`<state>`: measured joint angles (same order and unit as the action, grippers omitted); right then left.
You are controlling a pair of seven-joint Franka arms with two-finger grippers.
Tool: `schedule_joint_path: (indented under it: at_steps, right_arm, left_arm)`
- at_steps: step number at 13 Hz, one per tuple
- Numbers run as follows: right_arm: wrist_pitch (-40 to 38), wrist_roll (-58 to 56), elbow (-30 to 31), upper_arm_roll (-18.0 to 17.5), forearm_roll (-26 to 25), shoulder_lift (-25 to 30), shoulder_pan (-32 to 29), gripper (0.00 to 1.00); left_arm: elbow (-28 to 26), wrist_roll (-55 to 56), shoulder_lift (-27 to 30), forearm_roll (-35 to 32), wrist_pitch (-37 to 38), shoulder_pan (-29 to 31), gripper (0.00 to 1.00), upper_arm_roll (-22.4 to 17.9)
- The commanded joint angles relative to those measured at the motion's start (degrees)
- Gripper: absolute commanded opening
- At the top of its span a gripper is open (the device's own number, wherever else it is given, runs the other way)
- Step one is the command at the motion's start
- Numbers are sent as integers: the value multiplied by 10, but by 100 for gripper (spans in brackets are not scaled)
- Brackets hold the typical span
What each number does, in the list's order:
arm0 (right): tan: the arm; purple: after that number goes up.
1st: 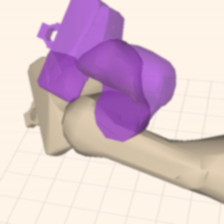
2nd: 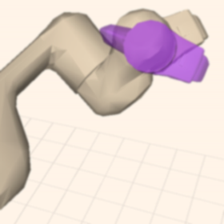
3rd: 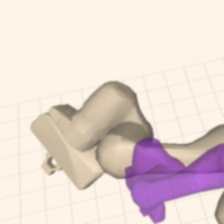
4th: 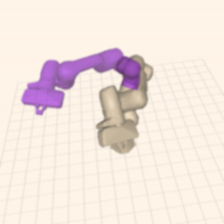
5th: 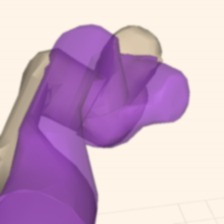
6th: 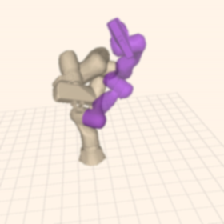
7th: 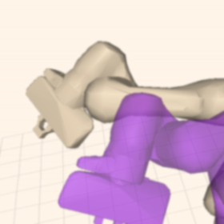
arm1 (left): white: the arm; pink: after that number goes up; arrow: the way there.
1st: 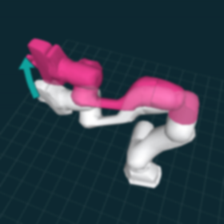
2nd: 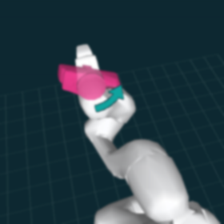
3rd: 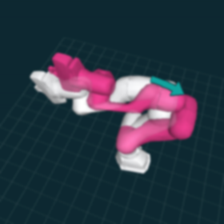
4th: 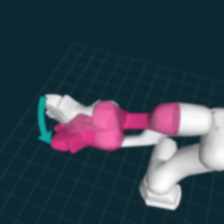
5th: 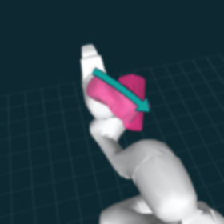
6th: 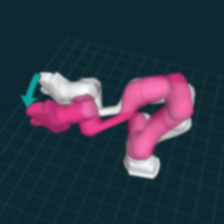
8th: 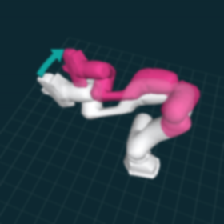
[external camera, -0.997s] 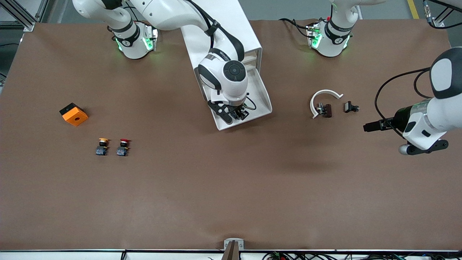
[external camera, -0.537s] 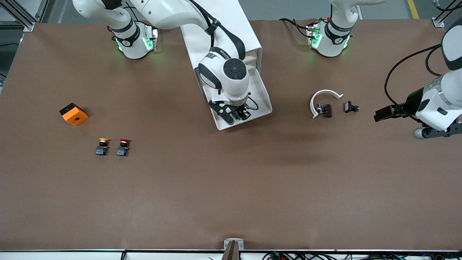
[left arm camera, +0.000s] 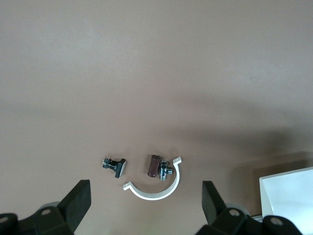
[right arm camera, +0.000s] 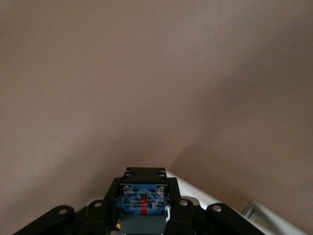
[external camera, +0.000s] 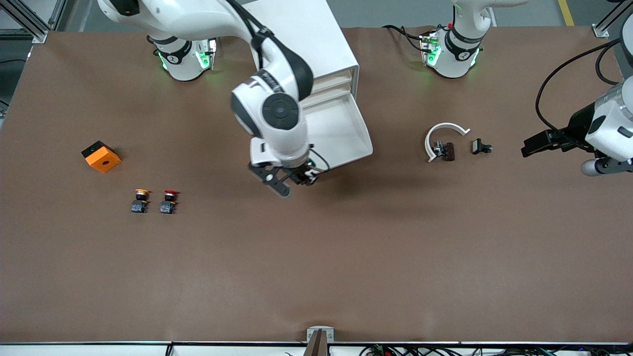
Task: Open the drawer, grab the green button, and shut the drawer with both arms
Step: 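Lift the green button out and carry it toward the red button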
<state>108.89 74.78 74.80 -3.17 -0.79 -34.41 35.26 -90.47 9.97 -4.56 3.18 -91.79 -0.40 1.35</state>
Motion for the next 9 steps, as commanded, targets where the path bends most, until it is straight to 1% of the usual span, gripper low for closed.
schedule_joint_path:
  at_steps: [1, 3, 4, 6, 7, 9]
  right_arm:
    - [-42, -142, 10, -9, 27, 37, -67, 0]
    - [-81, -251, 13, -8, 27, 48, -112, 0]
    - [-88, -291, 25, -7, 26, 56, -128, 0]
    - [-80, -351, 71, -4, 18, 77, -149, 0]
    - [-59, -377, 99, -4, 15, 88, -163, 0]
    - [23, -456, 190, -4, 14, 121, -194, 0]
  left_arm:
    - [30, -4, 5, -14, 29, 1, 100, -1]
    - [37, 0, 3, -16, 38, -3, 100, 2]
    - [38, -1, 1, -16, 37, -1, 100, 2]
    - [40, 1, -8, -26, 35, 0, 100, 2]
    - [40, 2, -10, -29, 34, 0, 100, 2]
    - [40, 2, -10, -29, 33, 0, 100, 2]
